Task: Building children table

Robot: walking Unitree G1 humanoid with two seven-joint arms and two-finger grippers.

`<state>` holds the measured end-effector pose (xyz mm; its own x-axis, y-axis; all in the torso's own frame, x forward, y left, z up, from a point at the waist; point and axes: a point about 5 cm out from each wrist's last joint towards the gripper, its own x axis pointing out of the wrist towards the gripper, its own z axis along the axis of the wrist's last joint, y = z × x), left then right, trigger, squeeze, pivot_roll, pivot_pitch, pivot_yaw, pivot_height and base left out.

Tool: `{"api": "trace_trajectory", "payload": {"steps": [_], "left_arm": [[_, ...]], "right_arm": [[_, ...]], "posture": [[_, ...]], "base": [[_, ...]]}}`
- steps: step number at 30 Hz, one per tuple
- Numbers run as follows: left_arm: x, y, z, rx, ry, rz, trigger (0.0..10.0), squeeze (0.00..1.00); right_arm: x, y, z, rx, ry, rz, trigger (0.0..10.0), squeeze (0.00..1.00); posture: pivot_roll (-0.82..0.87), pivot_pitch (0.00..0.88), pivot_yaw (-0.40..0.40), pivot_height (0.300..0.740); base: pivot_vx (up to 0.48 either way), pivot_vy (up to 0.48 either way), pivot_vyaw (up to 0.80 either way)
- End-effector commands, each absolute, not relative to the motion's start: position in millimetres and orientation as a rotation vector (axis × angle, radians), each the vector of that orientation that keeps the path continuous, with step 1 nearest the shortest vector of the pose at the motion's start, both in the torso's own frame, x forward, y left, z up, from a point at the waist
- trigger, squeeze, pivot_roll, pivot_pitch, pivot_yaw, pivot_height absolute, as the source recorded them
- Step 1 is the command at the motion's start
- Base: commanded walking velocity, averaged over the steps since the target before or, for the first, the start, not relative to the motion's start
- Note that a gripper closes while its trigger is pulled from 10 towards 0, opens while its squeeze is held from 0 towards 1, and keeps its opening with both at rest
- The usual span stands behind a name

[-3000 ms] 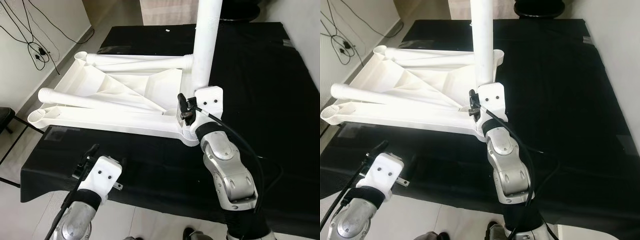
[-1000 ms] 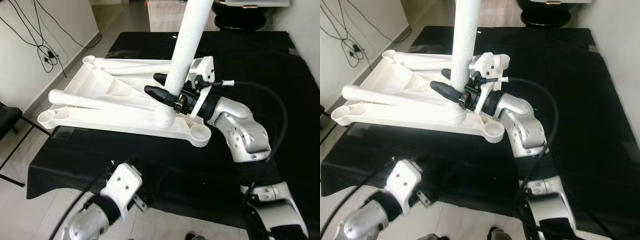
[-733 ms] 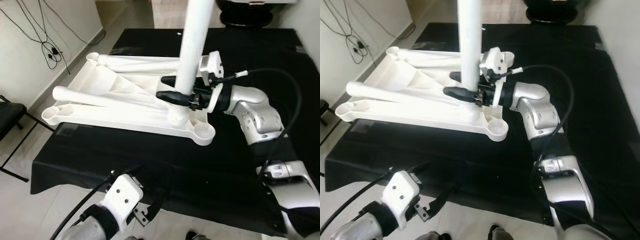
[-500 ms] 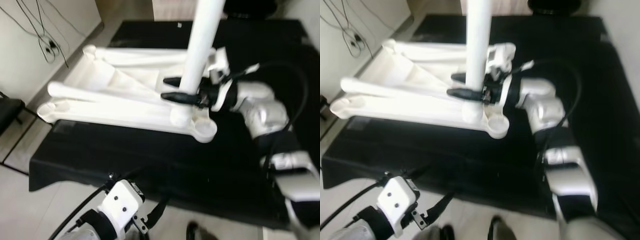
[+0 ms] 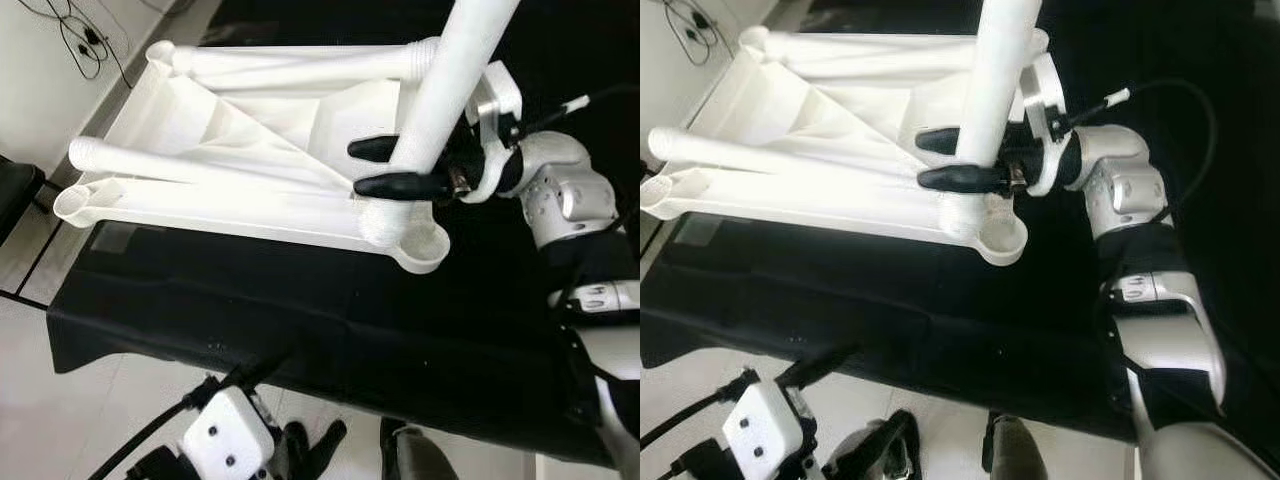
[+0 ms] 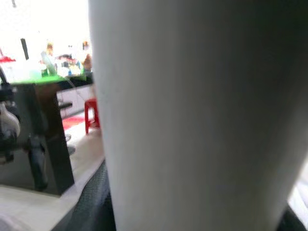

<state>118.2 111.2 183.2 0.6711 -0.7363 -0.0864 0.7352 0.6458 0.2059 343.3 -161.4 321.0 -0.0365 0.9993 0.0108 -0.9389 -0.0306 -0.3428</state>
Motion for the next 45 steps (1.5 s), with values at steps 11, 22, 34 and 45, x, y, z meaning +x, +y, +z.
{"api": "trace_trajectory", "payload": {"steps": [11,22,34,45], "left_arm": [[109,112,182,0.219,0.014,-0.882,10.0,0.0],[110,114,183,0.223,0.009,-0.884,10.0,0.0],[112,113,184,0.222,-0.002,-0.874,10.0,0.0],[115,111,185,0.217,-0.01,-0.859,10.0,0.0]], "right_arm": [[332,-165,317,-0.387,-0.226,1.64,10.0,0.0],[322,-159,308,-0.527,-0.112,1.719,10.0,0.0],[319,-141,304,-0.568,-0.023,1.819,10.0,0.0],[341,-129,319,-0.38,-0.12,1.754,10.0,0.0]], "posture": [[0.15,0.442,0.139,0.74],[0.14,0.453,0.137,0.74],[0.11,0.457,0.12,0.74],[0.1,0.456,0.101,0.74]], "base": [[0.0,0.0,0.0],[0.0,0.0,0.0],[0.0,0.0,0.0],[0.0,0.0,0.0]]}}
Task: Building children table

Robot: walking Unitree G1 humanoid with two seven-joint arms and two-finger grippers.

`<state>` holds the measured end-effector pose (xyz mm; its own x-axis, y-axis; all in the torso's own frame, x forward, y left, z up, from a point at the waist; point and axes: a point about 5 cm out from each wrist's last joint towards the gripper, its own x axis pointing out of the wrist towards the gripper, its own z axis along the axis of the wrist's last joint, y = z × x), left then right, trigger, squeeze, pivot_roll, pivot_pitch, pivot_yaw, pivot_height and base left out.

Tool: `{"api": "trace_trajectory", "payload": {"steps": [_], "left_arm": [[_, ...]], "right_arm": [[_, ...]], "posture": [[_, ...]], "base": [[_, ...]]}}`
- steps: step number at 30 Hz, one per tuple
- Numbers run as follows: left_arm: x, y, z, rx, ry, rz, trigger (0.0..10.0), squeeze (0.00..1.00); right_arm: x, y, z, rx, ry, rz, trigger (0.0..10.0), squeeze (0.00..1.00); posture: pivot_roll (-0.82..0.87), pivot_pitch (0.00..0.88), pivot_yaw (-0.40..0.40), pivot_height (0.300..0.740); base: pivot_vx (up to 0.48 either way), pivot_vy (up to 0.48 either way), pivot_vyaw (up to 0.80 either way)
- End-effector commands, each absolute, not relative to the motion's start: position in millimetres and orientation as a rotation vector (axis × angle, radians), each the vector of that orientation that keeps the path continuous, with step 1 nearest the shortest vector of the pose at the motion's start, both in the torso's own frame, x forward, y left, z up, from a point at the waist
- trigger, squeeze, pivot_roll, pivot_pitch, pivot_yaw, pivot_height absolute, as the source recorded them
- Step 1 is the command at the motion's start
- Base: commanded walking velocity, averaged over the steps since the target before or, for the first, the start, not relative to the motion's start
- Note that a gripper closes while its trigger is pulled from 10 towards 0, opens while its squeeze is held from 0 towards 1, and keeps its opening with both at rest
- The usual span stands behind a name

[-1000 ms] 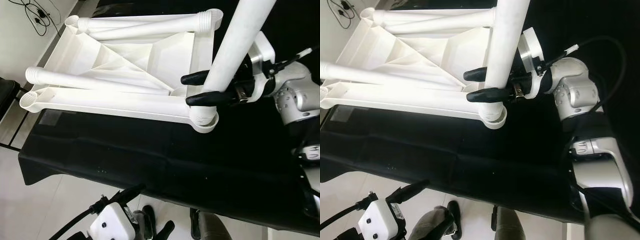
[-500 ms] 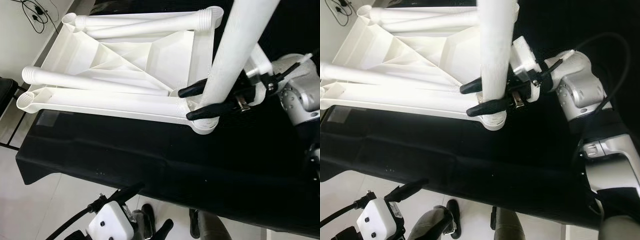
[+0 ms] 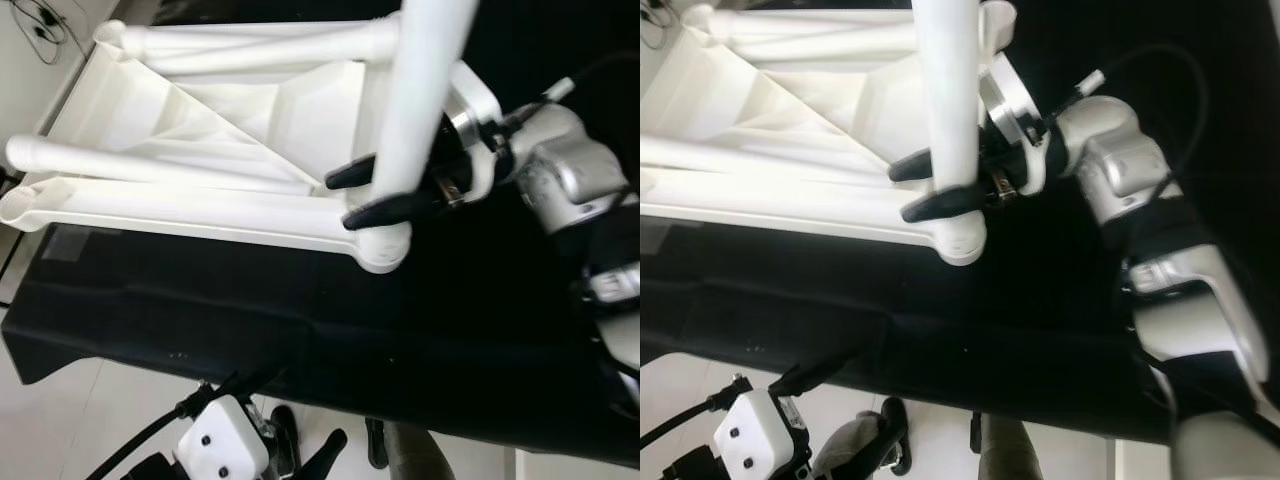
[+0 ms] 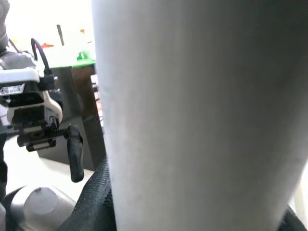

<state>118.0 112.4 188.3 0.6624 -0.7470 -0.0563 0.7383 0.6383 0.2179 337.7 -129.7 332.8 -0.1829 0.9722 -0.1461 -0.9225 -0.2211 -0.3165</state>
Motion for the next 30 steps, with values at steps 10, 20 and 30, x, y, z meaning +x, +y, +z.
{"api": "trace_trajectory", "payload": {"steps": [10,20,30], "left_arm": [[116,111,186,0.218,-0.012,-0.861,10.0,0.0],[117,111,186,0.227,-0.01,-0.865,10.0,0.0],[119,110,186,0.229,-0.012,-0.864,10.0,0.0]], "right_arm": [[328,-139,312,-0.386,-0.16,1.758,10.0,0.0],[328,-141,304,-0.539,-0.122,1.686,10.0,0.0],[331,-136,306,-0.624,-0.063,1.625,10.0,0.0]], "posture": [[0.1,0.455,0.109,0.74],[0.1,0.453,0.113,0.74],[0.09,0.449,0.106,0.74]], "base": [[0.0,0.0,0.0],[0.0,0.0,0.0],[0.0,0.0,0.0]]}}
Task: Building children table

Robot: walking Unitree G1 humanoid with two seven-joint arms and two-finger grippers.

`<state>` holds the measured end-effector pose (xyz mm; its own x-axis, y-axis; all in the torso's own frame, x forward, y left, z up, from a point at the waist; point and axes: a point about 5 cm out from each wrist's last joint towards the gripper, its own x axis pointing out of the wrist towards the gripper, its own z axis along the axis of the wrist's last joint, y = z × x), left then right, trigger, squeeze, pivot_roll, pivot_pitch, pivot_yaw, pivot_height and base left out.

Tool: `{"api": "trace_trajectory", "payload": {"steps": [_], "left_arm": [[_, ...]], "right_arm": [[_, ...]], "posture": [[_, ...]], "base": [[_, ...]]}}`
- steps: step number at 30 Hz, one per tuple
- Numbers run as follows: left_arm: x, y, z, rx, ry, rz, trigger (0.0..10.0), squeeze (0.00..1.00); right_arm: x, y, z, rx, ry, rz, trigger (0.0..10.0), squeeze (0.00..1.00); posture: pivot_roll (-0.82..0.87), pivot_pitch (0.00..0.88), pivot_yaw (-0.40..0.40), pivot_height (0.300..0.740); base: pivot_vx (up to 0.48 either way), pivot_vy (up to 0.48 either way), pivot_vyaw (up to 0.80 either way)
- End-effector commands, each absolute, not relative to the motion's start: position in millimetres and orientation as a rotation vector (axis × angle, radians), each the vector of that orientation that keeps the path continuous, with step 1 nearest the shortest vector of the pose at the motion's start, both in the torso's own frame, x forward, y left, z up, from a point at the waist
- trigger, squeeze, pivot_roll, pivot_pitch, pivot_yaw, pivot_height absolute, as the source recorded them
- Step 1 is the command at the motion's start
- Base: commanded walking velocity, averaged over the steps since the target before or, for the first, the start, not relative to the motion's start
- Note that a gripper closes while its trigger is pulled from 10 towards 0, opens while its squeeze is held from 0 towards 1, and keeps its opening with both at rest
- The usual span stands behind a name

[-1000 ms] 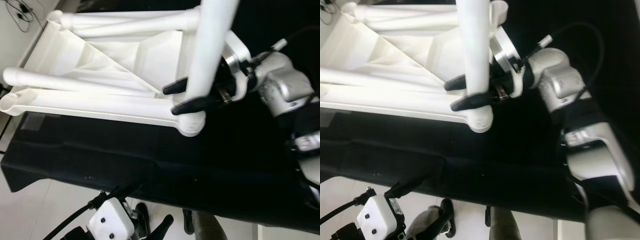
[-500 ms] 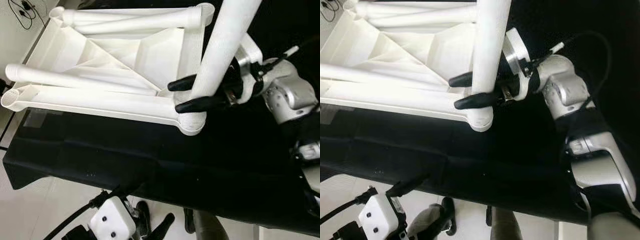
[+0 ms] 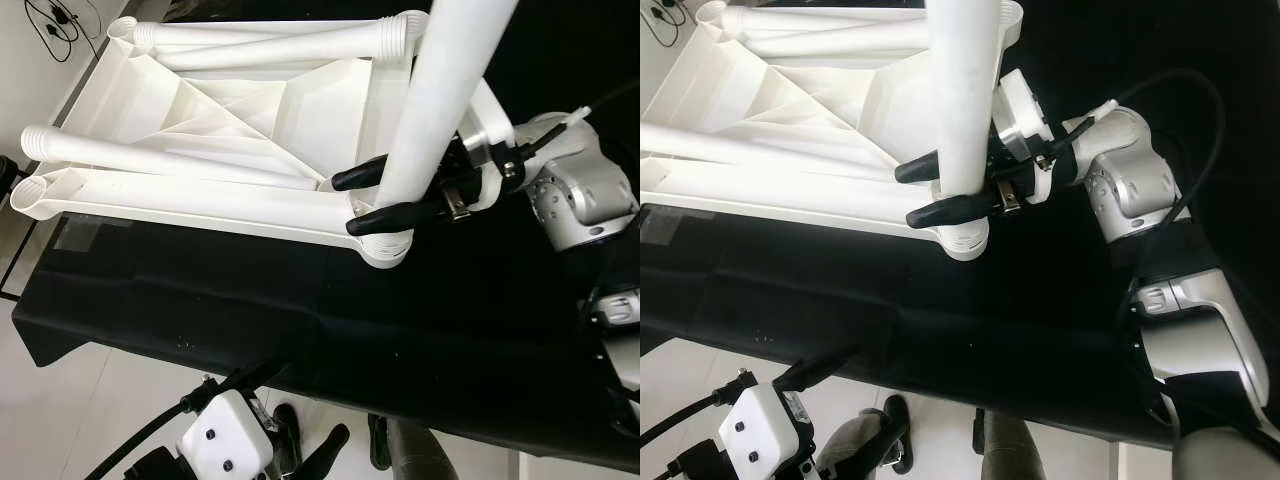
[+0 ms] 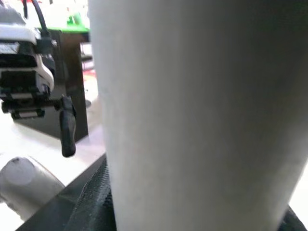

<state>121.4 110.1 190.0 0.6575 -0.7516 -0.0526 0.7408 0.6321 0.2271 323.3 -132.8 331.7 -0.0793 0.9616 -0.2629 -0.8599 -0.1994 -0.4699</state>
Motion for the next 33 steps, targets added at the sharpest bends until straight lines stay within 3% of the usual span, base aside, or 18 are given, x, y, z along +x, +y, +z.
{"api": "trace_trajectory", "payload": {"steps": [1,16,33], "left_arm": [[119,110,186,0.229,-0.013,-0.864,10.0,0.0],[119,109,185,0.226,-0.012,-0.863,10.0,0.0],[119,109,185,0.226,-0.01,-0.866,10.0,0.0]], "right_arm": [[332,-136,306,-0.633,-0.05,1.614,10.0,0.0],[341,-130,309,-0.535,-0.011,1.531,10.0,0.0],[343,-141,309,-0.361,-0.143,1.215,10.0,0.0]], "posture": [[0.09,0.449,0.105,0.74],[0.08,0.443,0.1,0.74],[0.08,0.436,0.102,0.74]], "base": [[0.0,0.0,0.0],[0.0,0.0,0.0],[0.0,0.0,0.0]]}}
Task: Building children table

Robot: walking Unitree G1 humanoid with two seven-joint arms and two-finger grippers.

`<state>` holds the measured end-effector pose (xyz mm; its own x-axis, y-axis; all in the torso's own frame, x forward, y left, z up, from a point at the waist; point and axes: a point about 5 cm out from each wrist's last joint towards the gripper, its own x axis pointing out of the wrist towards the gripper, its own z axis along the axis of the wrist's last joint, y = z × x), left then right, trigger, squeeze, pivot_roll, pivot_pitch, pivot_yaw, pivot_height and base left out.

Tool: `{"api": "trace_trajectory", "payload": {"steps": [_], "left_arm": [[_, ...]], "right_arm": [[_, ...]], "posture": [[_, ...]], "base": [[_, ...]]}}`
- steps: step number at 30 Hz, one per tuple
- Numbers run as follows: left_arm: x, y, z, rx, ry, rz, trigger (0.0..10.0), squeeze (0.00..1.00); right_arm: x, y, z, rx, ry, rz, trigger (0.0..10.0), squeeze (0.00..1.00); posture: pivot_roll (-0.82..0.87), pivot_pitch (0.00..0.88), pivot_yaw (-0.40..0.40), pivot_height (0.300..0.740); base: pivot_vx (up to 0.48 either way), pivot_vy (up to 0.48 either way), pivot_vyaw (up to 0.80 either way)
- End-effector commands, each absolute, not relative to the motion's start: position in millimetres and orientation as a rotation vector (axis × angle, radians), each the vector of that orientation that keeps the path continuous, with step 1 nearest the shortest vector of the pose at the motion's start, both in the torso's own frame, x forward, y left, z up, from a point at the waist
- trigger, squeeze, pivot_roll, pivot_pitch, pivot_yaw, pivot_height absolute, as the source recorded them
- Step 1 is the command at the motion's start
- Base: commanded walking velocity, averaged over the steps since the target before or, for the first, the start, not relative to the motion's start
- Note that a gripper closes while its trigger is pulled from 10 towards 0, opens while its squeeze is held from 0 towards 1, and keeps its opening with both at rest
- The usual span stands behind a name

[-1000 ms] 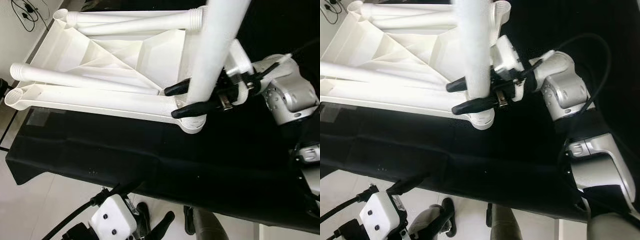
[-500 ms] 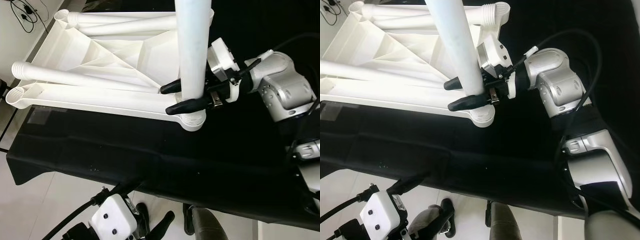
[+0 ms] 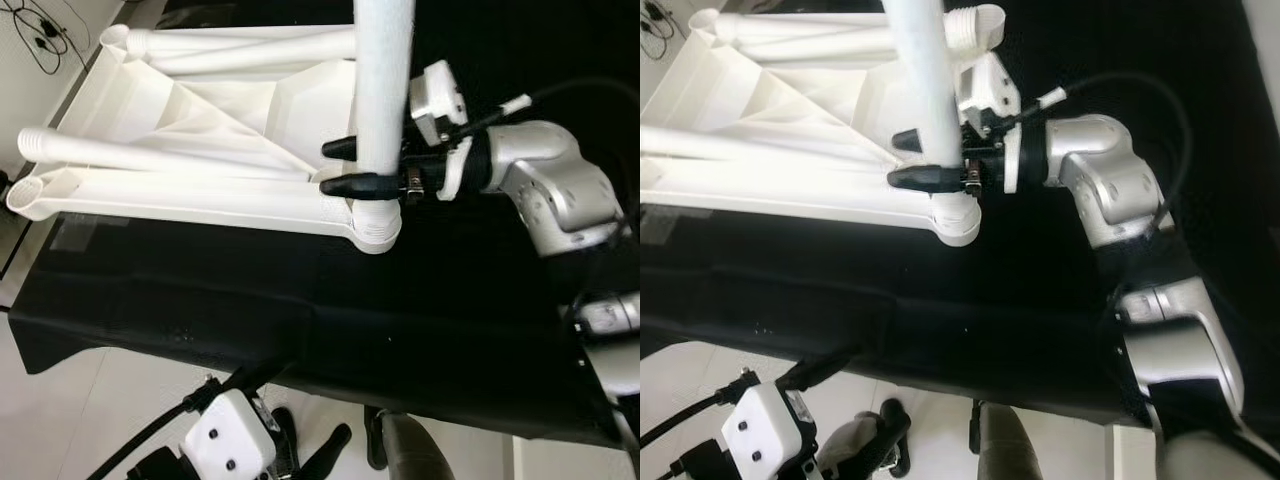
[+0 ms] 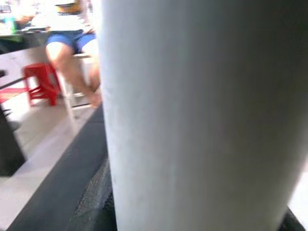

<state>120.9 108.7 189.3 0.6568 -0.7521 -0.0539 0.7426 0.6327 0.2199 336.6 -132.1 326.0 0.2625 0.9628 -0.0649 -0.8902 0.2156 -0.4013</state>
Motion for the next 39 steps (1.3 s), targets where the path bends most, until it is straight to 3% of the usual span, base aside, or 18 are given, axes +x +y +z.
{"api": "trace_trajectory", "payload": {"steps": [1,11,14,16,17,19,20,22,23,33,39], "left_arm": [[119,109,185,0.227,-0.01,-0.868,10.0,0.0],[121,109,184,0.23,-0.013,-0.872,10.0,0.0],[122,109,183,0.233,-0.014,-0.867,10.0,0.0],[122,109,183,0.233,-0.014,-0.867,10.0,0.0],[122,110,183,0.235,-0.014,-0.862,10.0,0.0],[122,110,183,0.235,-0.014,-0.862,10.0,0.0],[126,111,181,0.236,-0.017,-0.847,10.0,0.0],[126,111,181,0.236,-0.017,-0.847,10.0,0.0],[128,112,181,0.237,-0.019,-0.844,10.0,0.0],[146,117,171,0.237,-0.033,-0.807,10.0,0.0],[173,135,186,0.254,-0.123,-0.653,10.0,0.0]], "right_arm": [[342,-142,308,-0.352,-0.154,1.191,10.0,0.0],[337,-147,306,-0.378,-0.195,1.067,10.0,0.0],[331,-151,299,-0.366,-0.185,0.906,10.0,0.0],[331,-151,299,-0.366,-0.185,0.906,10.0,0.0],[324,-149,283,-0.443,-0.158,0.682,10.0,0.0],[324,-149,283,-0.443,-0.158,0.682,10.0,0.0],[290,-139,237,-0.322,-0.042,0.264,10.0,0.0],[290,-139,237,-0.322,-0.042,0.264,10.0,0.0],[279,-139,225,-0.258,0.009,0.147,10.0,0.0],[298,-126,223,-0.212,-0.024,0.097,10.0,0.0],[295,-117,220,-0.19,-0.033,0.05,10.0,0.0]], "posture": [[0.08,0.436,0.104,0.74],[0.07,0.433,0.107,0.74],[0.07,0.428,0.085,0.74],[0.07,0.428,0.085,0.74],[0.07,0.427,0.079,0.74],[0.07,0.427,0.079,0.74],[0.05,0.407,0.091,0.74],[0.05,0.407,0.091,0.74],[0.05,0.407,0.091,0.74],[0.04,0.307,0.08,0.74],[0.06,0.258,0.086,0.74]], "base": [[0.0,0.0,0.0],[0.0,0.0,0.0],[0.0,0.0,0.0],[0.0,0.0,0.0],[0.0,0.0,0.0],[0.0,0.0,0.0],[0.0,0.0,0.0],[0.0,0.0,0.0],[0.0,0.0,0.0],[0.0,0.0,0.0],[0.0,0.0,0.0]]}}
